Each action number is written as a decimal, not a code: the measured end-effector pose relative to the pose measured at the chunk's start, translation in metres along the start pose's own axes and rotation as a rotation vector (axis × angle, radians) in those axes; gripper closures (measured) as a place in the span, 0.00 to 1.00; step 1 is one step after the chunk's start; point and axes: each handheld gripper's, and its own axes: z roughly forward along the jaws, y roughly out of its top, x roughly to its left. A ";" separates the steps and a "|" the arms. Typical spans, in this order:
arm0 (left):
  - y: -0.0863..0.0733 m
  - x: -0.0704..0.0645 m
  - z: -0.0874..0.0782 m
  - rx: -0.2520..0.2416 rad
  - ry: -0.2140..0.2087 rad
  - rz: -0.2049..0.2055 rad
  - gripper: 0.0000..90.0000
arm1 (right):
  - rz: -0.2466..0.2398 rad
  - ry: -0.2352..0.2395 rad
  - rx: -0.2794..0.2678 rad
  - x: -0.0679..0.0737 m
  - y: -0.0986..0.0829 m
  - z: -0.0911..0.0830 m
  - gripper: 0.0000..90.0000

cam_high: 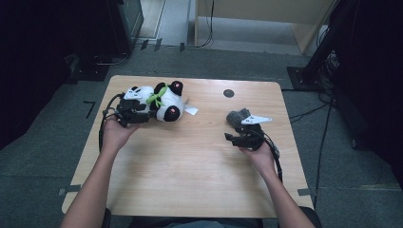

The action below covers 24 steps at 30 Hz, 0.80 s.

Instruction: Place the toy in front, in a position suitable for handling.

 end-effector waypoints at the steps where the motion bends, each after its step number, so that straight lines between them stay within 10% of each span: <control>1: 0.002 0.002 0.000 -0.005 0.004 0.002 0.53 | 0.004 0.000 -0.001 0.000 0.000 0.000 0.46; 18: 0.013 0.023 0.027 -0.030 -0.003 -0.015 0.65 | 0.027 -0.026 -0.021 -0.014 0.004 -0.008 0.45; 24: 0.013 0.024 0.027 -0.026 -0.006 -0.054 0.87 | 0.010 -0.080 -0.020 -0.023 0.004 -0.010 0.46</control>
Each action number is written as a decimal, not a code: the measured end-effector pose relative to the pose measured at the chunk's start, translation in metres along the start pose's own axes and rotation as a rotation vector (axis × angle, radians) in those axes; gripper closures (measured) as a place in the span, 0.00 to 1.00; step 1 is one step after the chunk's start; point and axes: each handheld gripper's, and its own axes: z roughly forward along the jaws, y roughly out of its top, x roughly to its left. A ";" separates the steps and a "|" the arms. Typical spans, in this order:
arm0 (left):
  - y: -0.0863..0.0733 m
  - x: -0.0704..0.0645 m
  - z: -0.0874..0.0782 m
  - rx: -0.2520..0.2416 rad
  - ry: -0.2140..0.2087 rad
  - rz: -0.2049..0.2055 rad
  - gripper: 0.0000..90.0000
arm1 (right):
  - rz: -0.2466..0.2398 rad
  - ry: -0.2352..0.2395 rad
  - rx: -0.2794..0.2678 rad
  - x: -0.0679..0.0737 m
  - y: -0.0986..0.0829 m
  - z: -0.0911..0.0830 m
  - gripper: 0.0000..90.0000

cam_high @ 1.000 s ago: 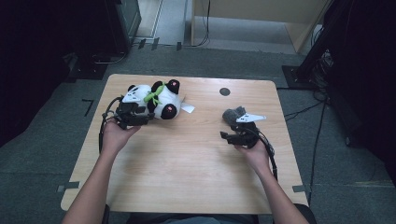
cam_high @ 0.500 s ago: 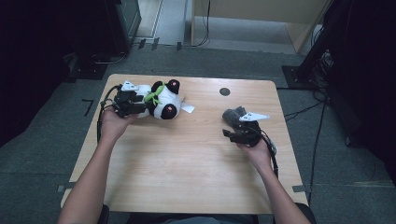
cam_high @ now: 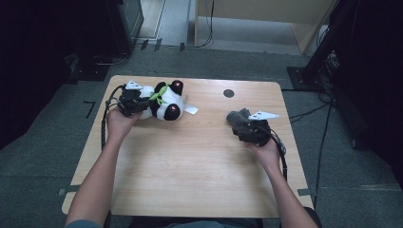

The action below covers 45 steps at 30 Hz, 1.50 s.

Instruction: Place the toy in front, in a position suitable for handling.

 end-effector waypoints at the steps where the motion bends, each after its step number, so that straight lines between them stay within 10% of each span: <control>1: 0.001 0.000 0.000 0.005 0.001 -0.006 0.88 | 0.006 -0.003 0.001 -0.002 -0.001 0.000 0.46; 20: 0.014 -0.032 -0.036 -0.071 -0.084 -0.015 0.91 | 0.034 -0.038 -0.013 -0.018 -0.004 -0.005 0.47; 45: 0.009 -0.139 -0.041 -0.052 -0.241 0.055 0.91 | 0.013 -0.142 0.025 -0.036 -0.009 0.008 0.53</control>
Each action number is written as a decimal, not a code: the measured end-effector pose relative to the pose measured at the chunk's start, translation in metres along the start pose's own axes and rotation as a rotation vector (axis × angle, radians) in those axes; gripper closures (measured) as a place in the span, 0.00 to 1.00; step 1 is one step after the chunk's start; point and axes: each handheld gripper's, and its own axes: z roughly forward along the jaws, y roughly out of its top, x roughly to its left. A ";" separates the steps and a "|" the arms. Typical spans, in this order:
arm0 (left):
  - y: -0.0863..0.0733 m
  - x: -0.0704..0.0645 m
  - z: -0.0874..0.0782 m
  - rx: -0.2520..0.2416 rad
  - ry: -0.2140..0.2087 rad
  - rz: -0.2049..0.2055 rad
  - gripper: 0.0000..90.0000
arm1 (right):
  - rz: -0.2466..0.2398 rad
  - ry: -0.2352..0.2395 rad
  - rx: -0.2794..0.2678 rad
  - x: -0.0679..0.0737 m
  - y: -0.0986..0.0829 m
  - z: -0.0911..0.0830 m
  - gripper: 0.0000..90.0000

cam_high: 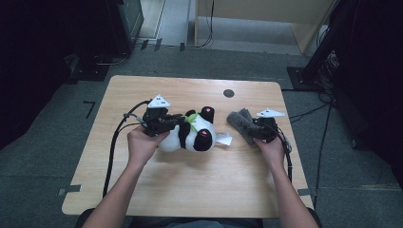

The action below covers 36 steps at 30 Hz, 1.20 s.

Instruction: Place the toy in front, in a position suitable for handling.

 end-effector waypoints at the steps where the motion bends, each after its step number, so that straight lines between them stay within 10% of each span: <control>1: -0.002 -0.004 0.006 0.009 -0.015 -0.001 0.91 | 0.014 0.018 0.021 -0.003 -0.001 0.005 0.56; 14: -0.002 -0.011 0.014 0.004 -0.013 -0.032 0.90 | 0.008 0.045 0.080 -0.002 -0.003 0.012 0.82; 17: -0.009 -0.007 0.013 -0.035 -0.027 -0.105 0.89 | 0.020 0.057 0.078 -0.003 0.000 0.010 0.84; 25: -0.021 -0.009 0.011 -0.057 -0.014 -0.076 0.85 | 0.049 0.096 0.053 0.001 0.008 0.003 0.85; 36: -0.036 -0.004 0.011 -0.033 -0.013 -0.029 0.45 | 0.044 0.114 0.055 0.008 0.014 -0.007 0.85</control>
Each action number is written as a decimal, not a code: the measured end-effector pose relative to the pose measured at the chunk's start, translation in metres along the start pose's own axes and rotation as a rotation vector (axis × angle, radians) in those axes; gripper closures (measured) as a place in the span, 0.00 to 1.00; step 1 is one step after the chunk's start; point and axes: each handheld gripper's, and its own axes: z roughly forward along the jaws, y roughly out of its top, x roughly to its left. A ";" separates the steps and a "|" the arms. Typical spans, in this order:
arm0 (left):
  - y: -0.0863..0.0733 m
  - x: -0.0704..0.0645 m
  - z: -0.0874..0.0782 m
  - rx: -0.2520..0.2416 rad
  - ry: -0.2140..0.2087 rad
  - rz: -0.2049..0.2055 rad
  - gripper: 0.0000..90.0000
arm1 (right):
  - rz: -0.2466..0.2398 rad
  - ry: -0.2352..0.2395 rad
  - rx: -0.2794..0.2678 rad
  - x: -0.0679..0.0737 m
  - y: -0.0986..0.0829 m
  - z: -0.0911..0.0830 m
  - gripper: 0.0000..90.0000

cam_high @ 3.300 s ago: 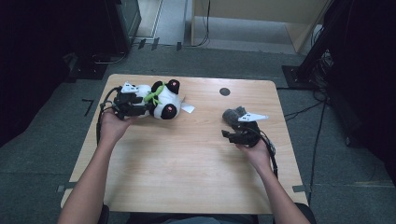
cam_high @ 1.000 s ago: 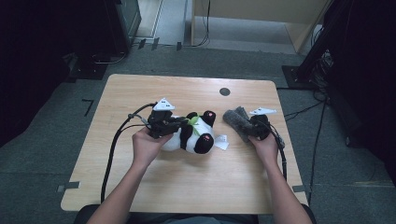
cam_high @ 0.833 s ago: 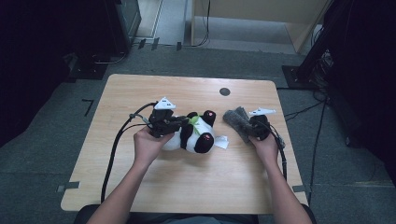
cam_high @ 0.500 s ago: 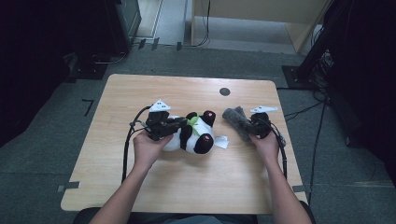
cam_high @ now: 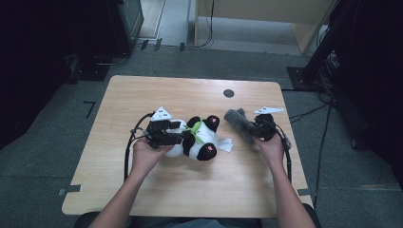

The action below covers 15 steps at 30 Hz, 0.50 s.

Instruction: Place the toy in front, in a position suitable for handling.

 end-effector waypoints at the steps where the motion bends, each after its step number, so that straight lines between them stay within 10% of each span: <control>1: -0.002 0.001 -0.001 -0.003 -0.006 0.004 0.43 | 0.003 0.004 -0.002 0.001 0.000 -0.001 0.85; 15: -0.016 0.011 -0.015 -0.017 -0.074 0.021 0.34 | 0.017 0.030 -0.015 0.008 0.004 -0.020 0.85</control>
